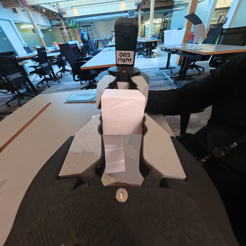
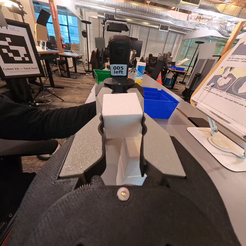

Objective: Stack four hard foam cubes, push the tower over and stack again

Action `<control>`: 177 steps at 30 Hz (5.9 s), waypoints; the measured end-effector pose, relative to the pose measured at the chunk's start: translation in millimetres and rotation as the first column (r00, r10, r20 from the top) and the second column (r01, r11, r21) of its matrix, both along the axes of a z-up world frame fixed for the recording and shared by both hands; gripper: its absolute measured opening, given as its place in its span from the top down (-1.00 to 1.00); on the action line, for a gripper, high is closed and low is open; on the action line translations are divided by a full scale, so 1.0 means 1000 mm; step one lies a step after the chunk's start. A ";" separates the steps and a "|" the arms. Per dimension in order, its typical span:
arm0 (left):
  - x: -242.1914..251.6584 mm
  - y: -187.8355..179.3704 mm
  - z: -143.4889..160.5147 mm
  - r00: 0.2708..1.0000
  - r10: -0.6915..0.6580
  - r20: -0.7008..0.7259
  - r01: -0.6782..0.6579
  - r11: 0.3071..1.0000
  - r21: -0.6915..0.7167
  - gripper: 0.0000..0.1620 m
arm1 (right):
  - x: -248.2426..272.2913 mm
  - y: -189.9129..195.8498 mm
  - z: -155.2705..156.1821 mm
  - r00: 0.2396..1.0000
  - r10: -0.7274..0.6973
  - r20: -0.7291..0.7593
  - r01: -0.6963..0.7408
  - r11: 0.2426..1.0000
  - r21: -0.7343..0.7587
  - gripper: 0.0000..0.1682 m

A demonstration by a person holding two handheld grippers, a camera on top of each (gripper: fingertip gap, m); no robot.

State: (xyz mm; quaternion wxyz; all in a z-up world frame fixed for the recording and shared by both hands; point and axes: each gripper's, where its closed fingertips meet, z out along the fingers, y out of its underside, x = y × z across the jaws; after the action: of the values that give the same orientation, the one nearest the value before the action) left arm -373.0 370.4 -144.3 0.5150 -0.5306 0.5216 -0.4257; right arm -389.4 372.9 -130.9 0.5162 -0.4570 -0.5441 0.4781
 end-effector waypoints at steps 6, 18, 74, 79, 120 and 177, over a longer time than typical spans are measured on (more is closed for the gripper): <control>0.000 0.000 -0.001 1.000 0.002 -0.004 -0.002 1.000 0.009 0.30 | 0.001 0.000 0.001 1.000 0.007 -0.004 -0.007 1.000 -0.007 0.35; 0.004 -0.001 -0.008 0.999 0.004 -0.043 -0.003 1.000 0.017 0.30 | 0.001 -0.002 0.002 1.000 0.019 -0.015 -0.019 0.999 -0.027 0.35; -0.101 0.137 -0.042 0.785 0.618 0.042 -0.488 0.658 -0.574 0.32 | 0.033 0.042 0.013 0.990 -0.056 -0.127 0.038 0.989 -0.141 0.35; -0.098 0.136 -0.044 0.785 0.619 0.015 -0.515 0.667 -0.539 0.32 | 0.027 0.035 0.008 0.995 -0.015 -0.098 0.002 0.992 -0.125 0.35; -0.093 0.134 -0.042 0.797 0.604 0.011 -0.512 0.684 -0.520 0.32 | 0.014 0.036 -0.002 0.998 0.051 0.039 -0.047 0.994 -0.099 0.35; -0.095 0.138 -0.048 0.787 0.617 -0.002 -0.525 0.667 -0.528 0.33 | 0.080 0.082 0.005 0.978 -0.132 -0.162 0.123 0.990 -0.068 1.00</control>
State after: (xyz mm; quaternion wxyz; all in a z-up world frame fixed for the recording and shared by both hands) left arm -468.2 508.0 -192.5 0.5100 -0.7423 0.1510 -0.4075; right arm -309.4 455.1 -126.0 0.5759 -0.4643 -0.4548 0.4959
